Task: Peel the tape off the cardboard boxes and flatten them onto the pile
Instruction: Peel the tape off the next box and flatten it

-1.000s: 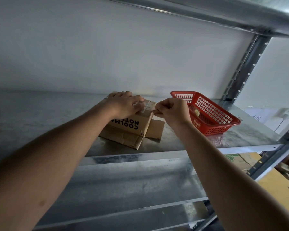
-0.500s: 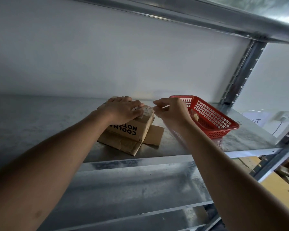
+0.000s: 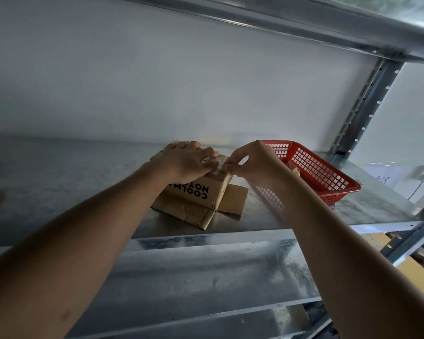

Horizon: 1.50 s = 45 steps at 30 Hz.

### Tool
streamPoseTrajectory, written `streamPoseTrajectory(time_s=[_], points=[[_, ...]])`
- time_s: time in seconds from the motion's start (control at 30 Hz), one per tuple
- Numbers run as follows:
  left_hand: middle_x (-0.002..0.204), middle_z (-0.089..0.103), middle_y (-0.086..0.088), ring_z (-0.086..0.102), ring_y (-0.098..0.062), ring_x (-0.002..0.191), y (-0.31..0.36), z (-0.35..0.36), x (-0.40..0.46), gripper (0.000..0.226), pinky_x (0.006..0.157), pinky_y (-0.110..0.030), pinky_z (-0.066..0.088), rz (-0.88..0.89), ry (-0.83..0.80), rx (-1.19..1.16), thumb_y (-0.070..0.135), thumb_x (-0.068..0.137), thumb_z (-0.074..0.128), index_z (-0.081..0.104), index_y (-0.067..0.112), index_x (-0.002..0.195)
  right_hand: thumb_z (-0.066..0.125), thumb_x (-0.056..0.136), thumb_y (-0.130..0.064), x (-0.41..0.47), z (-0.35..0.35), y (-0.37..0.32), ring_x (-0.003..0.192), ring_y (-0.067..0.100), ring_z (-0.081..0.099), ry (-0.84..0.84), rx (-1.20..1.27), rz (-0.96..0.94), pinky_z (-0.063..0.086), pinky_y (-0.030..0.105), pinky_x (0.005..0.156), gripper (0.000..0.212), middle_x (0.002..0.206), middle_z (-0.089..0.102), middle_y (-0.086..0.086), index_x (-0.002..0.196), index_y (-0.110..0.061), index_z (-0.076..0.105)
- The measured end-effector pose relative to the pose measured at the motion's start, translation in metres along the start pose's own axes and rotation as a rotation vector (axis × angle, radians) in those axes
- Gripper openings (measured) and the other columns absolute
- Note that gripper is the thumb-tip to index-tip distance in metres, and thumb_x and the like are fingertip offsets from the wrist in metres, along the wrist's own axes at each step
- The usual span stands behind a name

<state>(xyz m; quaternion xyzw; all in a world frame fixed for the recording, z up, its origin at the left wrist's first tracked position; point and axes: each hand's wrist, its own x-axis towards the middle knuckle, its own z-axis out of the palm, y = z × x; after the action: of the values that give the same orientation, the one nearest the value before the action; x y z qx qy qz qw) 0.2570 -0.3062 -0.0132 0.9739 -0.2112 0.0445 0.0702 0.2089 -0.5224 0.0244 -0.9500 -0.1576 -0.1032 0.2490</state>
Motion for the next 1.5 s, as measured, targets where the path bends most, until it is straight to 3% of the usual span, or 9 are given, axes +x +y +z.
streamPoseTrajectory(time_s=[0.17,0.33,0.53,0.63,0.83,0.97,1.03,1.37,1.5], points=[[0.164,0.031,-0.003,0.029,-0.032,0.151,-0.002,0.0,-0.001,0.074,0.118,-0.055,0.02,0.008,-0.012,0.016,0.081,0.086,0.005,0.029,0.053,0.15,0.067,0.1,-0.022,0.003,0.01,0.003,0.074,0.012,0.073,0.005,0.042,0.072,0.061,0.033,0.072,0.012,0.085,0.076,0.0,0.096,-0.015,0.076],[0.163,0.032,-0.001,0.028,-0.031,0.151,-0.004,0.0,0.001,0.08,0.119,-0.054,0.02,0.014,0.0,0.009,0.085,0.08,0.0,0.027,0.057,0.149,0.059,0.104,-0.009,0.001,0.006,0.005,0.072,0.018,0.077,0.095,0.452,0.201,0.061,0.026,0.064,0.01,0.092,0.076,0.013,0.099,-0.006,0.067],[0.164,0.031,-0.001,0.027,-0.03,0.152,-0.004,0.002,0.003,0.066,0.12,-0.052,0.018,0.011,0.0,0.01,0.078,0.093,0.01,0.029,0.054,0.151,0.08,0.09,-0.026,-0.005,0.003,0.01,0.072,0.009,0.077,-0.009,0.203,0.042,0.064,0.034,0.077,0.024,0.096,0.078,-0.006,0.113,-0.02,0.078],[0.166,0.029,0.0,0.024,-0.029,0.153,-0.002,0.002,0.003,0.062,0.121,-0.051,0.016,-0.003,-0.006,-0.009,0.076,0.096,0.013,0.03,0.054,0.151,0.082,0.086,-0.037,-0.005,0.002,0.007,0.074,0.0,0.071,-0.013,0.039,-0.064,0.06,0.024,0.073,0.02,0.093,0.075,-0.016,0.104,-0.029,0.082],[0.163,0.034,-0.002,0.029,-0.03,0.15,-0.003,0.001,0.001,0.066,0.118,-0.052,0.019,0.021,0.003,-0.019,0.078,0.093,0.015,0.033,0.053,0.151,0.081,0.087,-0.024,0.001,0.004,-0.007,0.074,0.004,0.066,0.01,-0.186,-0.197,0.059,0.03,0.071,0.007,0.084,0.074,-0.005,0.09,-0.018,0.082],[0.162,0.035,-0.003,0.03,-0.031,0.149,-0.003,0.001,0.0,0.071,0.117,-0.053,0.021,0.022,0.006,-0.015,0.081,0.089,0.011,0.034,0.052,0.15,0.08,0.086,-0.023,0.007,0.006,-0.009,0.069,0.001,0.058,-0.001,-0.262,-0.202,0.041,0.017,0.055,0.007,0.08,0.064,-0.009,0.091,-0.018,0.078],[0.162,0.035,-0.004,0.031,-0.032,0.149,-0.002,0.0,-0.001,0.075,0.117,-0.054,0.022,0.026,0.003,-0.014,0.082,0.086,0.009,0.034,0.052,0.15,0.078,0.088,-0.021,0.007,0.007,-0.01,0.068,0.0,0.057,-0.02,-0.287,-0.228,0.044,0.018,0.056,0.006,0.081,0.064,-0.008,0.091,-0.017,0.076],[0.164,0.032,-0.004,0.028,-0.033,0.151,0.001,-0.003,-0.001,0.057,0.12,-0.053,0.019,0.004,-0.009,0.009,0.072,0.1,0.016,0.033,0.05,0.151,0.064,0.099,-0.024,0.004,0.015,0.012,0.076,0.008,0.067,0.039,-0.094,-0.048,0.056,0.027,0.068,0.015,0.086,0.074,-0.003,0.094,-0.012,0.071],[0.164,0.032,-0.003,0.027,-0.032,0.152,0.0,-0.002,0.001,0.058,0.12,-0.052,0.017,0.002,-0.005,0.0,0.073,0.1,0.017,0.032,0.052,0.151,0.062,0.102,-0.023,0.001,0.019,0.016,0.074,0.009,0.076,0.048,0.123,0.083,0.063,0.041,0.079,0.013,0.084,0.077,-0.002,0.095,-0.014,0.067]])
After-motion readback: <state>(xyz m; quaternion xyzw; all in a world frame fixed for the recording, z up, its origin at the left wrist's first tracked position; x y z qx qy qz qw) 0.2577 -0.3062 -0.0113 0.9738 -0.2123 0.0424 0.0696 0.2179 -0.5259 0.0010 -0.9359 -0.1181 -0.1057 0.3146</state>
